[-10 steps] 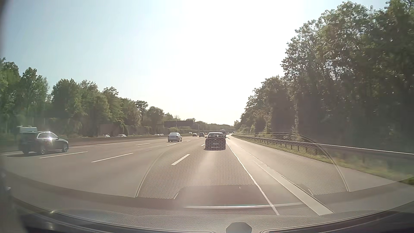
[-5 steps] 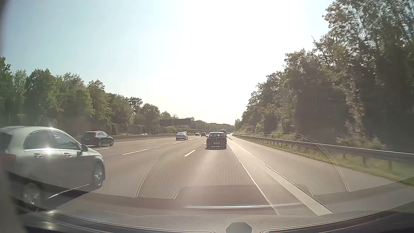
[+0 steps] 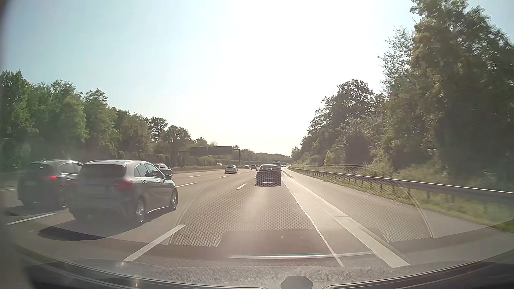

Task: Follow the waypoints while adhering to traffic rules and regulations

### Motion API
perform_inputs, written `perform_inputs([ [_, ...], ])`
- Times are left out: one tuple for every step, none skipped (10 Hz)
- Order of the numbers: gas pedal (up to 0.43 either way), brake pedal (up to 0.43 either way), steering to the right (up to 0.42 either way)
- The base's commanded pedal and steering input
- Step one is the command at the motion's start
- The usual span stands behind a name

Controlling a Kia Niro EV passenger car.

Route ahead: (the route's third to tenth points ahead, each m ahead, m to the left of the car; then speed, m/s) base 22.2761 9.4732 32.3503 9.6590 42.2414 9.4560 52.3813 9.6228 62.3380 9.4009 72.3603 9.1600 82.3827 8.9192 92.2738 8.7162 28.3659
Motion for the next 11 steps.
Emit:
perform_inputs([
  [0.319,0.030,-0.004],
  [0.331,0.030,-0.004],
  [0.331,0.030,-0.004],
  [0.331,0.030,-0.005],
  [0.331,0.030,-0.005],
  [0.331,0.030,-0.006],
  [0.331,0.030,-0.006],
  [0.331,0.030,-0.006],
  [0.331,0.030,-0.006],
  [0.331,0.030,-0.006],
  [0.331,0.030,-0.006],
])
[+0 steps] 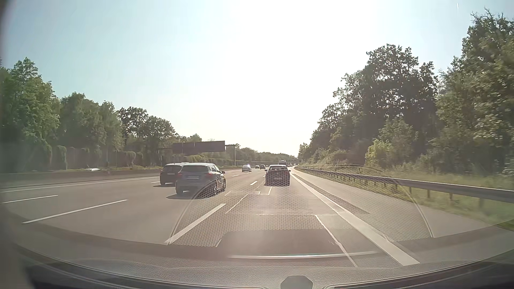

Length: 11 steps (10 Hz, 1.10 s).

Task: Follow the waypoints while adhering to traffic rules and regulations

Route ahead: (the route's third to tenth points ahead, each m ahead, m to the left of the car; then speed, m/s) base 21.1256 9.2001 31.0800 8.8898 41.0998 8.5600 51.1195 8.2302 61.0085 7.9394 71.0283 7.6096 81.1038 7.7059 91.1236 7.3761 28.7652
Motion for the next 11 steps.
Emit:
perform_inputs([
  [0.331,0.030,-0.006],
  [0.331,0.030,-0.006],
  [0.331,0.030,-0.006],
  [0.331,0.030,-0.006],
  [0.331,0.030,-0.006],
  [0.331,0.030,-0.005],
  [0.331,0.030,-0.002],
  [0.331,0.030,-0.001],
  [0.331,0.030,-0.001],
  [0.331,0.030,0.000],
  [0.331,0.030,-0.001],
])
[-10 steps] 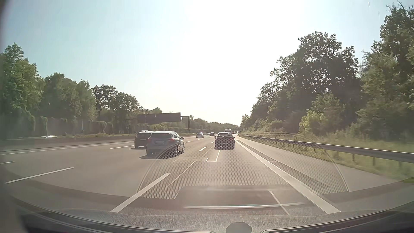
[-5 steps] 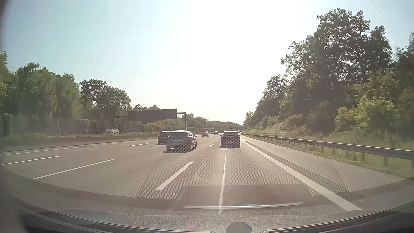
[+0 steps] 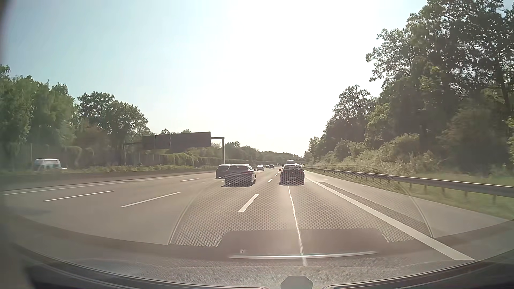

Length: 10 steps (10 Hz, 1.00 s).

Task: Follow the waypoints while adhering to traffic rules and regulations

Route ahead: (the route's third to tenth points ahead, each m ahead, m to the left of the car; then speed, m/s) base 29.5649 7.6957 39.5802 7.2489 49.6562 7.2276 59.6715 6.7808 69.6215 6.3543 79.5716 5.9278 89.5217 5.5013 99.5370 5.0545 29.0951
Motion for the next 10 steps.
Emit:
perform_inputs([
  [0.331,0.030,0.000],
  [0.331,0.030,-0.001],
  [0.331,0.030,-0.001],
  [0.331,0.030,0.000],
  [0.319,0.030,-0.001],
  [0.280,0.030,0.000],
  [0.268,0.030,0.000],
  [0.228,0.030,0.000],
  [0.130,0.030,0.000],
  [0.039,0.030,0.001],
])
